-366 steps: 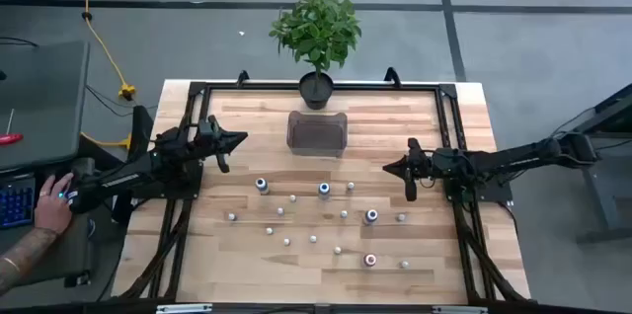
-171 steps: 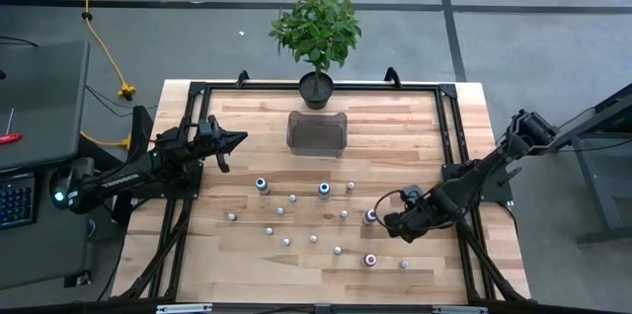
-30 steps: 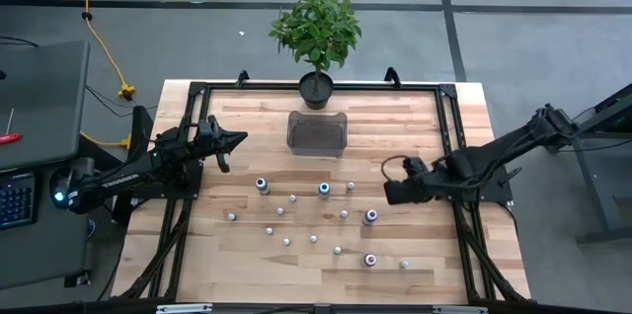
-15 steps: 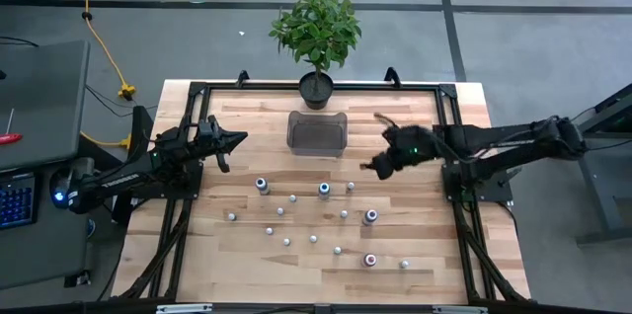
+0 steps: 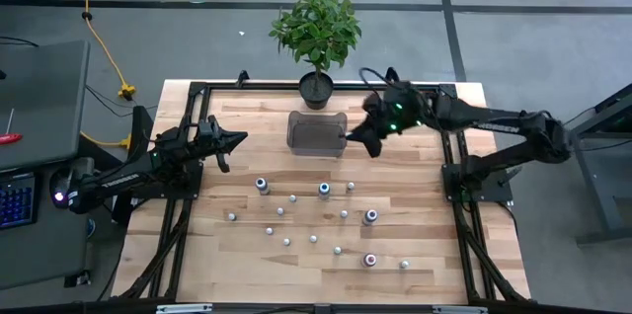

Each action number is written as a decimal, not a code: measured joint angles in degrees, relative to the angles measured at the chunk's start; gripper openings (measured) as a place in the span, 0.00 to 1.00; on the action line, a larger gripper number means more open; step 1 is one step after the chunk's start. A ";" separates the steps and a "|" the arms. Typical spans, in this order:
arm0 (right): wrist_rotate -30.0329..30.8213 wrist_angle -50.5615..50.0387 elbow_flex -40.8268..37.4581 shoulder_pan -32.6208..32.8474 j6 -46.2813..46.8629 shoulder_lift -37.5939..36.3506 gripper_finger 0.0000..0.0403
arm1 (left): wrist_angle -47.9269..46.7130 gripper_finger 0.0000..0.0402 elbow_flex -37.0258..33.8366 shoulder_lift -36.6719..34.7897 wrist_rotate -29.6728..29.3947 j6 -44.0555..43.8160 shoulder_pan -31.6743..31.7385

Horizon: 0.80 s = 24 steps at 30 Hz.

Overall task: Pick & Place food coloring
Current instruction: Put the small green food coloring bottle into the black bin

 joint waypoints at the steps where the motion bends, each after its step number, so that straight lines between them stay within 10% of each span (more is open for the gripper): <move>1: 0.07 -3.67 3.33 -0.46 -2.19 2.09 0.14 | 0.00 0.00 0.00 -0.02 0.00 0.02 -0.02; 14: 7.86 -43.78 41.48 -3.06 -21.94 30.22 0.14 | 0.00 0.00 0.00 0.00 0.00 0.01 0.00; 24: 12.11 -50.43 48.92 -0.39 -19.98 41.96 0.14 | 0.00 0.00 0.00 -0.02 0.00 0.02 -0.01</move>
